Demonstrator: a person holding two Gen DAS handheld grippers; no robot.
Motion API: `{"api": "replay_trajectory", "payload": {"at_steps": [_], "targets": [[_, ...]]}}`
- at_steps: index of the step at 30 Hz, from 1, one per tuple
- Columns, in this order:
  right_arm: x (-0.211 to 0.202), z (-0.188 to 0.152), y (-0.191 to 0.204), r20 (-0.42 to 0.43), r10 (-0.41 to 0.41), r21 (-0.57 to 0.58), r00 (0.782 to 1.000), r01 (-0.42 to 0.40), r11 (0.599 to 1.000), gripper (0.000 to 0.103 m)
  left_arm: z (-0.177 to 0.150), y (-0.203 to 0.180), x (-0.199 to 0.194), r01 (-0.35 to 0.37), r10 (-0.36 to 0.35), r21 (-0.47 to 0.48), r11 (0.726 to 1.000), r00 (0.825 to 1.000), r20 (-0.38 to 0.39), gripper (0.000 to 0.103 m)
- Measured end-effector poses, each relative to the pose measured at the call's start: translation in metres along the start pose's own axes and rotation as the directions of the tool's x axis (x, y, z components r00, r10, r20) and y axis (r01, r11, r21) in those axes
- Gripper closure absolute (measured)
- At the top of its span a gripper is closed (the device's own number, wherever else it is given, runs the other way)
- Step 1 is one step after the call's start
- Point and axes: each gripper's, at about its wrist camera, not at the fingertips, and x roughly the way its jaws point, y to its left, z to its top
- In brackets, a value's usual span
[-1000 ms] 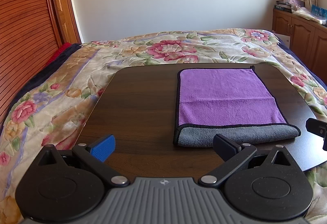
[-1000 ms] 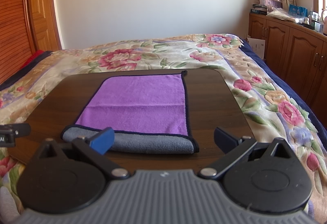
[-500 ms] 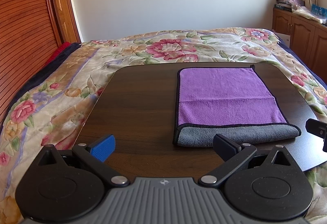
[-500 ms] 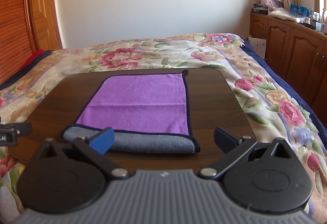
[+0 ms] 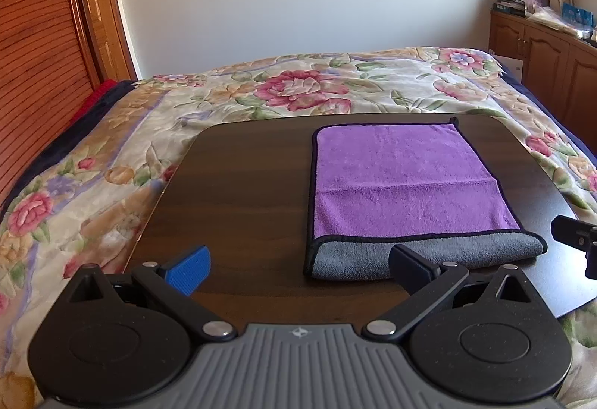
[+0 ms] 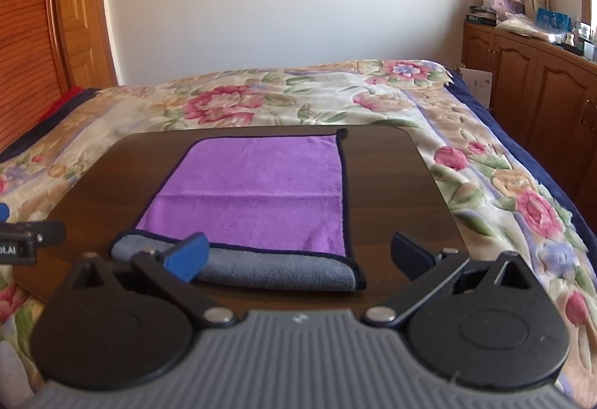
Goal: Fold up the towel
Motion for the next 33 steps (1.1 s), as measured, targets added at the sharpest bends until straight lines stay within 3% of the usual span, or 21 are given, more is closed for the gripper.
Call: {"api": "replay_trajectory", "payload": {"at_steps": [9,33], "targets": [[0.015,0.007,-0.006,-0.035,0.030,-0.003,0.999,-0.031,1.000,0.000,0.010,-0.001,0.018,0.008,-0.007,0.026,1.000,1.000,-0.020,0.003],[0.063,0.020,-0.023,-0.172,0.086,-0.158,0.981,-0.114,0.981,0.001,0.021,0.005,0.068,0.083,-0.075,0.123,0.989,0.995,-0.070,0.007]]}}
